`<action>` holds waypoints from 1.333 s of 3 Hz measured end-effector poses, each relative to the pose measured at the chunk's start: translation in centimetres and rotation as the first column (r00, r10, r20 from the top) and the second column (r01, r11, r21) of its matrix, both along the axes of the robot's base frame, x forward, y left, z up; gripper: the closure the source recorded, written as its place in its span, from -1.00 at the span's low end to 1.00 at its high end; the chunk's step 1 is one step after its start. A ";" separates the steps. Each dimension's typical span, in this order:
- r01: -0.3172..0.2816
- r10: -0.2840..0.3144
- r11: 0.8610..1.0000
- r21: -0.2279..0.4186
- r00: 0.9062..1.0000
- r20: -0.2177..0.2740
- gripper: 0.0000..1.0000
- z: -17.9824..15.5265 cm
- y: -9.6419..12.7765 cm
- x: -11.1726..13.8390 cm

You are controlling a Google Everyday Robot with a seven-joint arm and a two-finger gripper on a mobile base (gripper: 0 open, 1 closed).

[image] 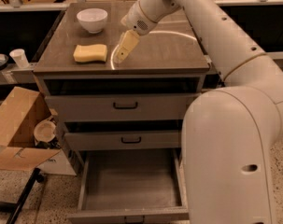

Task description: Place sponge into bottom drawer

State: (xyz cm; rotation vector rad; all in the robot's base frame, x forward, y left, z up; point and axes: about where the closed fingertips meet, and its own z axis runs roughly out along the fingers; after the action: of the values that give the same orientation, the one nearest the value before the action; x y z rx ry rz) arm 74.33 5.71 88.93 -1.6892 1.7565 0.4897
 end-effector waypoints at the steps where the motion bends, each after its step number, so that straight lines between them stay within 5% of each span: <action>1: 0.007 -0.005 0.998 0.066 1.000 -0.027 -1.00 -2.1 3.6 1.1; 3: -0.011 0.018 0.994 0.106 0.998 -0.065 -1.00 -3.9 7.3 1.5; 4: -0.016 0.025 0.994 0.113 0.997 -0.077 -0.62 -4.4 8.2 1.6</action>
Offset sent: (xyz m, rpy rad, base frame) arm 0.0221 0.0668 -0.0361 0.1259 0.0523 -0.0185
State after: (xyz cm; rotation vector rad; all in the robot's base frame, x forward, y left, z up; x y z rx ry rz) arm 75.88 13.87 84.50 -1.6309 1.7348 0.6597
